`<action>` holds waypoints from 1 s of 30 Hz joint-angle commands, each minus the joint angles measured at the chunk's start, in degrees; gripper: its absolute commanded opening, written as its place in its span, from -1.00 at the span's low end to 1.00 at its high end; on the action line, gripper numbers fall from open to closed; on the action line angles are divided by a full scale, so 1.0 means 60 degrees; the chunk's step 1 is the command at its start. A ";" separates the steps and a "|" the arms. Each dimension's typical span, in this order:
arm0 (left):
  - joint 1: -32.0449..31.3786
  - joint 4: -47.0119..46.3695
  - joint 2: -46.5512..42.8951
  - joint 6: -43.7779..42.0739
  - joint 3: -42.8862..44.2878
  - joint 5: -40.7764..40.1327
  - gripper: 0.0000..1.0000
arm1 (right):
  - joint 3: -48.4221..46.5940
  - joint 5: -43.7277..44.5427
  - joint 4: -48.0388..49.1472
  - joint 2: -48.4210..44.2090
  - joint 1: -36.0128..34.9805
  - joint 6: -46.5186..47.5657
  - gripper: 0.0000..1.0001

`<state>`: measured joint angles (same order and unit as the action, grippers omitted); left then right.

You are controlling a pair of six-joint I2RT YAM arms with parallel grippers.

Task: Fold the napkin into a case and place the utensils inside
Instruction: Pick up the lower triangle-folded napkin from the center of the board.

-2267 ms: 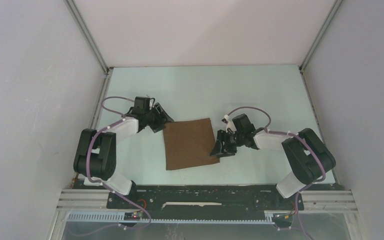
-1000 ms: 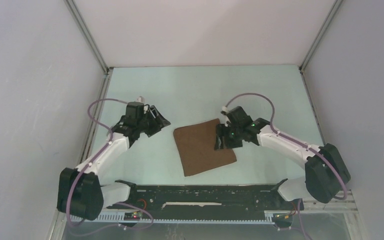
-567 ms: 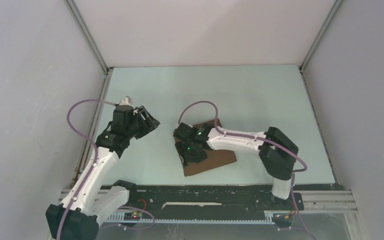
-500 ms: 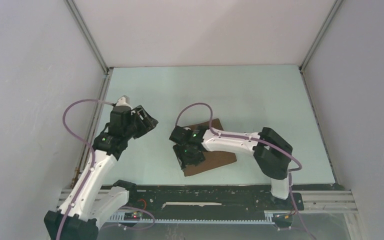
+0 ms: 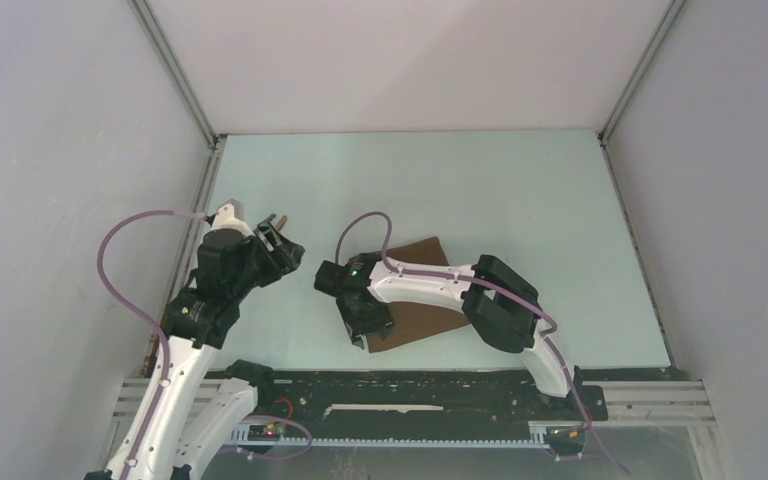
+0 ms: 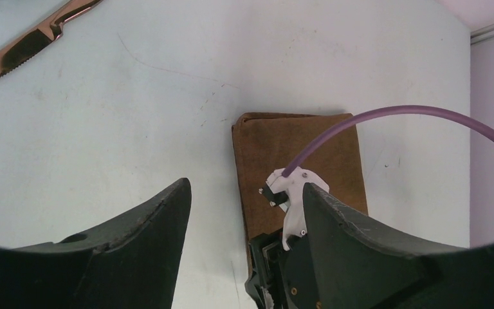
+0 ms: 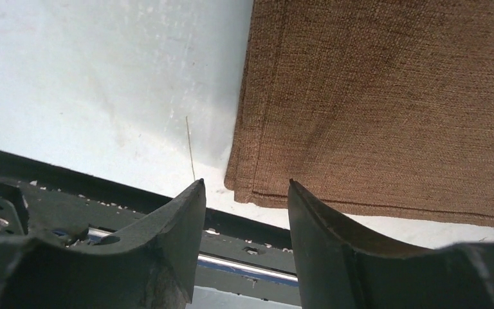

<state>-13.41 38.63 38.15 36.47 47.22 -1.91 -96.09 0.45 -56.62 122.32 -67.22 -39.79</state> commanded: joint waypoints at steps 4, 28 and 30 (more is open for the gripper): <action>-0.0297 0.0011 -0.0444 0.0000 -0.0276 0.0184 0.42 | -0.0554 0.0073 -0.0722 0.0496 -0.0105 -0.0294 0.16; -0.0548 0.0292 -0.0653 -0.0259 -0.0108 -0.0313 0.43 | -0.0466 0.1268 -0.0589 0.1326 -0.0056 -0.0134 -0.59; -0.0548 0.0246 -0.0557 -0.0277 -0.0145 -0.0346 0.44 | -0.0428 0.1268 -0.0423 0.0985 0.0069 -0.0046 -0.81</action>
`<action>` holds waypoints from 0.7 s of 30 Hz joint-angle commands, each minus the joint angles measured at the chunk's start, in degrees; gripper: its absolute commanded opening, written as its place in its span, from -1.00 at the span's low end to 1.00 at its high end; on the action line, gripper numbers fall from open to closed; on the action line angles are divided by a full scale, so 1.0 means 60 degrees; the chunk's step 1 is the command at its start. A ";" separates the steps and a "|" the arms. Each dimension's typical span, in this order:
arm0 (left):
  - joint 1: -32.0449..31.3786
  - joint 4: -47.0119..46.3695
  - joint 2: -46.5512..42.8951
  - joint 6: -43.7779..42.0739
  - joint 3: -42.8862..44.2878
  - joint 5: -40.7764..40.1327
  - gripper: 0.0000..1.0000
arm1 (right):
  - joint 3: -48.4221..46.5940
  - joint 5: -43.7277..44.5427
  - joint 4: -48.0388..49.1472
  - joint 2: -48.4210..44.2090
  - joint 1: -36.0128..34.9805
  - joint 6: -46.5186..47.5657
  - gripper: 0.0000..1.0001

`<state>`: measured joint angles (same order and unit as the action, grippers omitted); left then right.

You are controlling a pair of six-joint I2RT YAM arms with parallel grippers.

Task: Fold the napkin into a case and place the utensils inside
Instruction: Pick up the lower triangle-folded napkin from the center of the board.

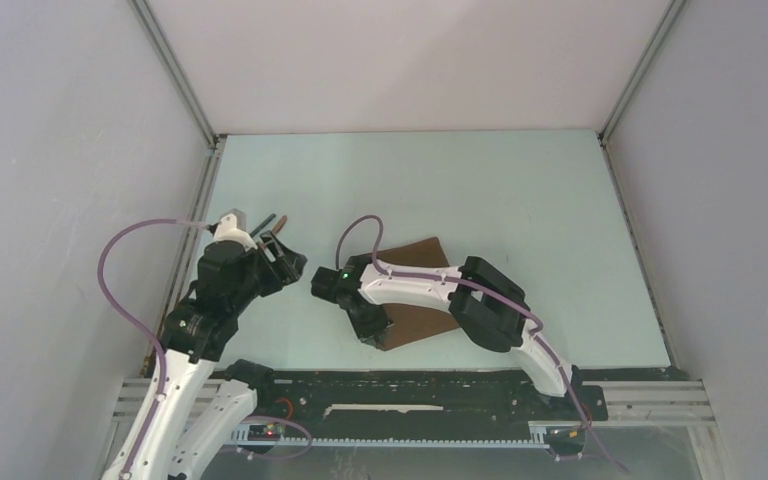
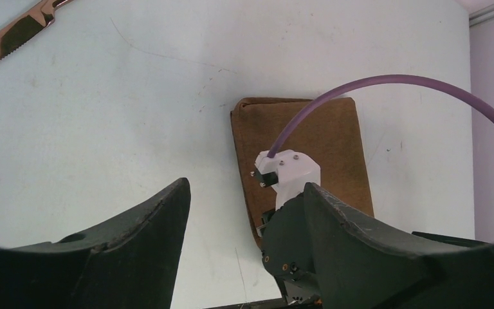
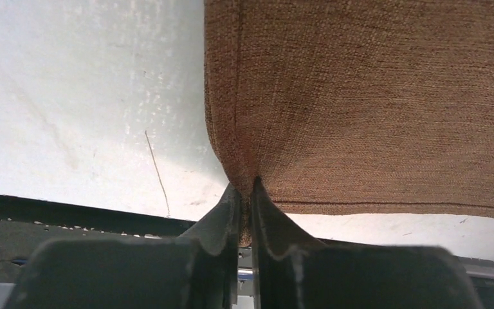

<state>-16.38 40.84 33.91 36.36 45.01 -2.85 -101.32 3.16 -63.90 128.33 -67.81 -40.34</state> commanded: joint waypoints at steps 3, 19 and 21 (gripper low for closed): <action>-0.0051 -0.0189 0.0295 -0.0247 0.0142 -0.0325 0.44 | 0.0724 0.0659 0.1453 -0.0804 0.0313 0.0539 -1.00; 0.0054 -0.2553 0.2760 0.1269 -0.0780 0.2164 0.60 | 0.5613 -0.3610 0.7056 -0.5140 0.1795 0.0700 -1.00; 0.0091 -0.3390 0.3361 0.1681 -0.0976 0.2881 0.61 | 0.6052 -0.3834 0.7330 -0.5531 0.1941 0.0676 -1.00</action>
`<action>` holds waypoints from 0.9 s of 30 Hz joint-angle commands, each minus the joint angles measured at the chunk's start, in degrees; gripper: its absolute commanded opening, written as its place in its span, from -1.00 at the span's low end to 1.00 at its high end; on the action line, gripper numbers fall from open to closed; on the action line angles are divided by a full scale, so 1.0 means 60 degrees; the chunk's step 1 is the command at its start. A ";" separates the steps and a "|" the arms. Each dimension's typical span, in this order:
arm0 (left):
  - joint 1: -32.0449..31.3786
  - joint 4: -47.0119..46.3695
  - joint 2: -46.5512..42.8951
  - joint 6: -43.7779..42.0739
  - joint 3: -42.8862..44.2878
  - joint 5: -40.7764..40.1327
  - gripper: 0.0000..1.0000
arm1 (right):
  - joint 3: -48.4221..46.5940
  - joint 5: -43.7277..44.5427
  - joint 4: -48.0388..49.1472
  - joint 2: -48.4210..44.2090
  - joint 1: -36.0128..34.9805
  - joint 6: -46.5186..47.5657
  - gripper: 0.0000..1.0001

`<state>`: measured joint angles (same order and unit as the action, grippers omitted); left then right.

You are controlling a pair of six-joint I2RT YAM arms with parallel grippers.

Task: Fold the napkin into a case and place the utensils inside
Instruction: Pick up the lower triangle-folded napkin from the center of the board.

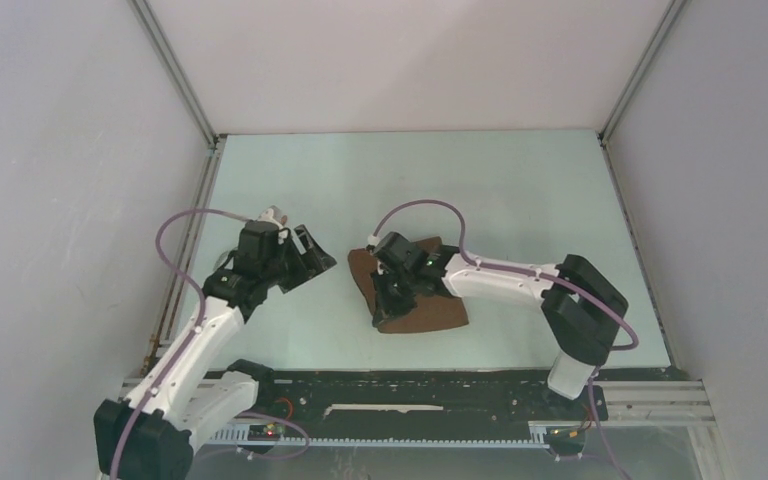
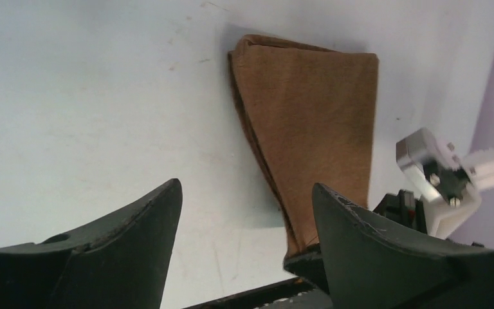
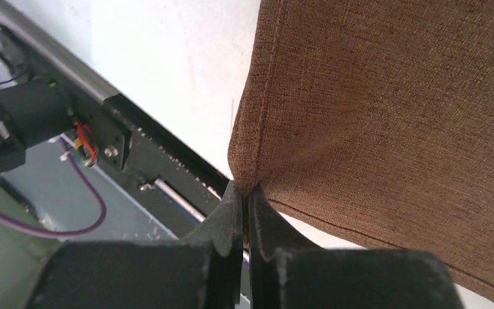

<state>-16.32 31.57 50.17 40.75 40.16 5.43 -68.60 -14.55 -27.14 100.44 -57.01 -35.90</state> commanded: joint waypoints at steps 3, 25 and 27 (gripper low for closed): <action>0.0210 -0.2912 0.2018 0.1334 -0.0226 0.2480 0.61 | 0.1289 -0.1084 0.1559 -0.1521 0.0335 -0.0035 -1.00; 0.0062 -0.5625 0.3900 0.4056 -0.1507 0.2060 0.55 | 0.3995 -0.2685 0.3576 -0.3114 0.2279 0.0055 -1.00; 0.0020 -0.5655 0.4206 0.3979 -0.1310 0.2081 0.51 | 0.4012 -0.2713 0.3585 -0.3131 0.2302 0.0108 -1.00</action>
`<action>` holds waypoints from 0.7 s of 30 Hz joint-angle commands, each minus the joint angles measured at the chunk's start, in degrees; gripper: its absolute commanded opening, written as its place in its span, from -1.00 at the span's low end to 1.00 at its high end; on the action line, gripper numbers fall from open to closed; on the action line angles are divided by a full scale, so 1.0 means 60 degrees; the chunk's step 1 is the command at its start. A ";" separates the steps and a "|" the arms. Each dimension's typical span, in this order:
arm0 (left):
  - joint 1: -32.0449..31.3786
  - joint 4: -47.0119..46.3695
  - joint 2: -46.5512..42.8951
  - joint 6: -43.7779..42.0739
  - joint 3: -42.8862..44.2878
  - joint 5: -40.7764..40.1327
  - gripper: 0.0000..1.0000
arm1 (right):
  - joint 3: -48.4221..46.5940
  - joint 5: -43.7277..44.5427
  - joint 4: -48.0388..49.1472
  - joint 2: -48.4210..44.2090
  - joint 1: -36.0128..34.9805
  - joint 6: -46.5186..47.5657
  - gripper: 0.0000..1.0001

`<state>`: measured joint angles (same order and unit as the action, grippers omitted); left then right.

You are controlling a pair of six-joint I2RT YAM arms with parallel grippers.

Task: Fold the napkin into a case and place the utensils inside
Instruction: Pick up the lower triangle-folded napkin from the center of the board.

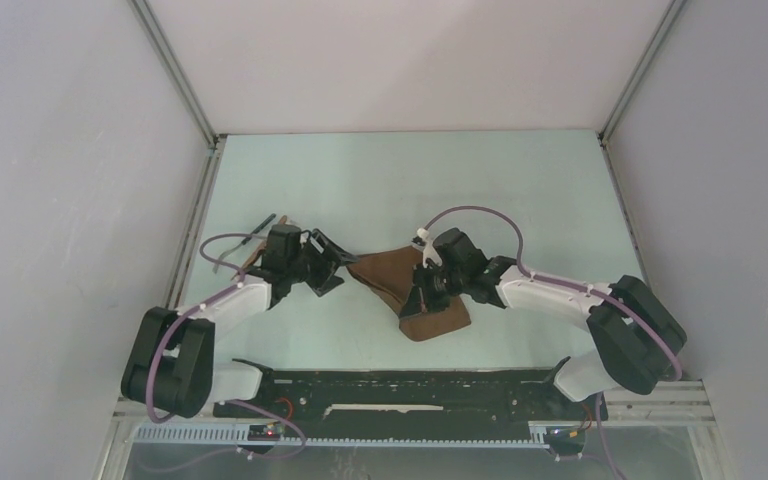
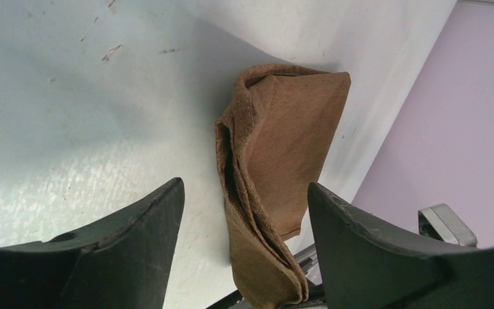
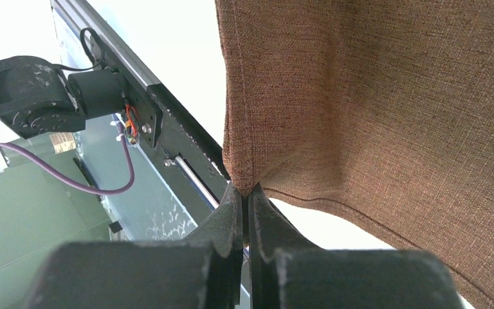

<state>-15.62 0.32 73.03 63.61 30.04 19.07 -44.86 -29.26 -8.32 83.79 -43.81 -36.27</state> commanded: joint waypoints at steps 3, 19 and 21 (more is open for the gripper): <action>-0.0154 -0.0491 0.0739 0.0071 0.0646 -0.0269 0.35 | 0.0102 -0.0289 0.0469 -0.0381 0.0149 0.0215 -1.00; -0.0950 -0.0186 0.1230 -0.0271 0.1521 -0.1162 -0.65 | 0.0738 -0.0399 0.0733 -0.0657 0.0315 0.0122 -1.00; -0.1143 -0.0116 0.1472 -0.0365 0.1851 -0.1221 -0.81 | 0.1043 -0.0552 0.0947 -0.0703 0.0460 0.0042 -1.00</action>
<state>-20.53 -0.14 80.14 63.51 36.40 14.02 -41.17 -31.11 -5.78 82.04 -42.65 -36.14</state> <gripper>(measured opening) 0.151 0.017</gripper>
